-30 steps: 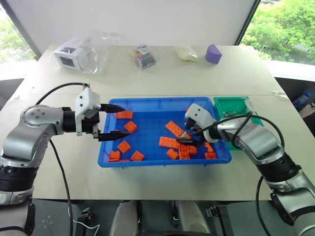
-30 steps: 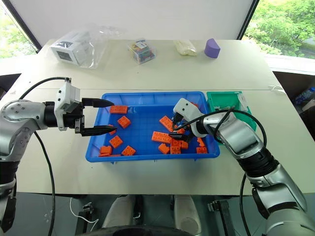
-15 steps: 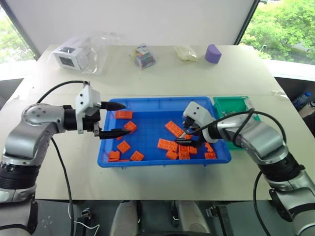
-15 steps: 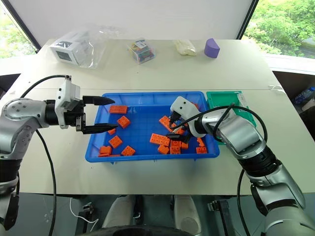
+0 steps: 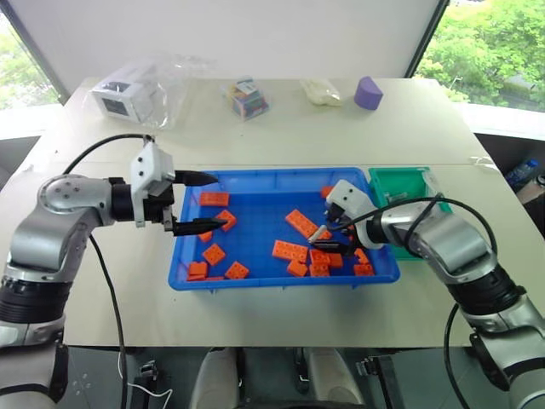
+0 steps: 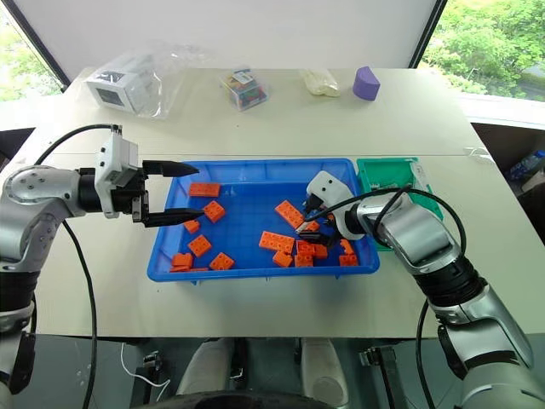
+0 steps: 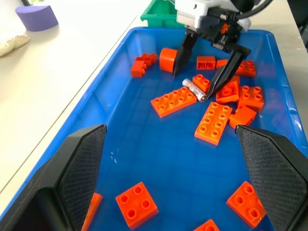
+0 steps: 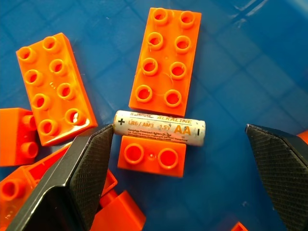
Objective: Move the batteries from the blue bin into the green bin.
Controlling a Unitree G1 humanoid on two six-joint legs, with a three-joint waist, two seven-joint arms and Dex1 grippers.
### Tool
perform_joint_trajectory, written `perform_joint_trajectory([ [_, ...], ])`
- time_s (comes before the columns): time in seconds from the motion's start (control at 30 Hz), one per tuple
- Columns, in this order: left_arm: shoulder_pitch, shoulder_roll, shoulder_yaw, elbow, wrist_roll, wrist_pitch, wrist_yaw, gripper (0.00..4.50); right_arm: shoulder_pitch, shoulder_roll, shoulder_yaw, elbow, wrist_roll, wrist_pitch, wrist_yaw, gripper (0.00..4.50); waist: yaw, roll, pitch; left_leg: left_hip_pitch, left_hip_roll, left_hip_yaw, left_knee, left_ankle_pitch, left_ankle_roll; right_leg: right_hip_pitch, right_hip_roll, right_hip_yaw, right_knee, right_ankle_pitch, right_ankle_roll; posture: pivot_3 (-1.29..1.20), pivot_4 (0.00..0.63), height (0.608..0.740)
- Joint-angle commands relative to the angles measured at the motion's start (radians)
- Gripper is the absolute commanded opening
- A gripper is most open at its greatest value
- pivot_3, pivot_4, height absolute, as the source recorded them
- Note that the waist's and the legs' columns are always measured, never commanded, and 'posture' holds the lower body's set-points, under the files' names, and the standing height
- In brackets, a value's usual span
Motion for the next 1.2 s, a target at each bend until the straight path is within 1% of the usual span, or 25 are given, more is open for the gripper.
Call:
perform_joint_trajectory([
  [0.03,-0.019,0.000,0.003,-0.010,0.001,-0.011,-0.002,4.50,0.001,0.013,0.018,0.016,-0.024,-0.029,-0.005,4.49,0.000,0.000,0.000,0.000,0.000,0.000,0.000,0.000,0.000,0.000,0.000,0.000,0.000,0.000,0.000,0.00,0.150,0.734],
  [0.1,-0.023,0.000,0.001,-0.006,0.003,-0.012,-0.004,4.50,-0.005,0.022,0.032,0.028,-0.036,-0.042,-0.004,4.49,0.001,0.000,0.000,0.000,0.000,0.000,0.000,0.000,0.000,0.000,0.000,0.000,0.000,0.000,0.000,0.00,0.150,0.734],
  [0.17,-0.028,0.001,0.000,-0.001,0.005,-0.013,-0.005,4.50,-0.009,0.030,0.035,0.023,-0.036,-0.044,0.003,3.96,0.001,0.000,0.000,0.000,0.000,0.000,0.000,0.000,0.000,0.000,0.000,0.000,0.000,0.000,0.000,0.00,0.150,0.734],
  [0.2,-0.030,0.000,-0.001,0.001,0.005,-0.013,-0.004,4.50,-0.009,0.031,0.033,0.017,-0.032,-0.041,0.008,3.60,0.001,0.000,0.000,0.000,0.000,0.000,0.000,0.000,0.000,0.000,0.000,0.000,0.000,0.000,0.000,0.00,0.150,0.734],
  [0.27,-0.031,0.000,-0.002,0.001,0.006,-0.013,-0.003,4.50,-0.007,0.030,0.030,0.006,-0.031,-0.036,0.016,2.60,0.001,0.000,0.000,0.000,0.000,0.000,0.000,0.000,0.000,0.000,0.000,0.000,0.000,0.000,0.000,0.00,0.150,0.734],
  [0.3,-0.030,-0.001,-0.001,0.000,0.005,-0.013,-0.002,4.50,-0.007,0.030,0.029,0.003,-0.032,-0.032,0.017,2.21,0.001,0.000,0.000,0.000,0.000,0.000,0.000,0.000,0.000,0.000,0.000,0.000,0.000,0.000,0.000,0.00,0.150,0.734],
  [0.53,-0.014,-0.004,0.005,-0.009,0.004,-0.018,0.006,4.50,-0.039,0.025,-0.016,-0.035,-0.016,-0.006,0.027,2.21,0.001,0.000,0.000,0.000,0.000,0.000,0.000,0.000,0.000,0.000,0.000,0.000,0.000,0.000,0.000,0.00,0.150,0.734],
  [0.8,-0.030,-0.020,-0.009,0.010,0.012,-0.031,0.009,4.50,-0.103,-0.021,-0.120,-0.065,0.030,0.038,0.047,2.21,0.003,0.000,0.000,0.000,0.000,0.000,0.000,0.000,0.000,0.000,0.000,0.000,0.000,0.000,0.000,0.00,0.150,0.734],
  [0.87,-0.037,-0.025,-0.013,0.014,0.013,-0.033,0.008,4.50,-0.113,-0.043,-0.167,-0.076,0.052,0.063,0.056,2.21,0.004,0.000,0.000,0.000,0.000,0.000,0.000,0.000,0.000,0.000,0.000,0.000,0.000,0.000,0.000,0.00,0.150,0.734],
  [0.97,-0.040,-0.028,-0.014,0.018,0.016,-0.036,0.001,4.50,-0.113,-0.098,-0.235,-0.092,0.082,0.076,0.075,2.21,0.004,0.000,0.000,0.000,0.000,0.000,0.000,0.000,0.000,0.000,-0.001,0.000,0.000,0.000,0.000,0.00,0.150,0.734],
  [1.1,-0.045,-0.030,-0.021,0.034,0.020,-0.047,-0.011,4.50,-0.101,-0.259,-0.392,-0.046,0.109,0.090,0.116,2.21,0.006,0.001,0.001,-0.001,0.000,0.000,0.000,0.000,0.000,0.000,-0.001,0.000,0.000,0.000,0.000,0.00,0.150,0.734],
  [1.2,-0.051,-0.034,-0.027,0.048,0.022,-0.051,-0.023,4.50,-0.070,-0.330,-0.446,-0.008,0.114,0.085,0.122,2.21,0.003,0.000,0.001,0.000,0.000,0.000,0.000,0.000,0.000,0.000,-0.001,0.000,-0.001,0.000,0.000,0.00,0.150,0.734],
])
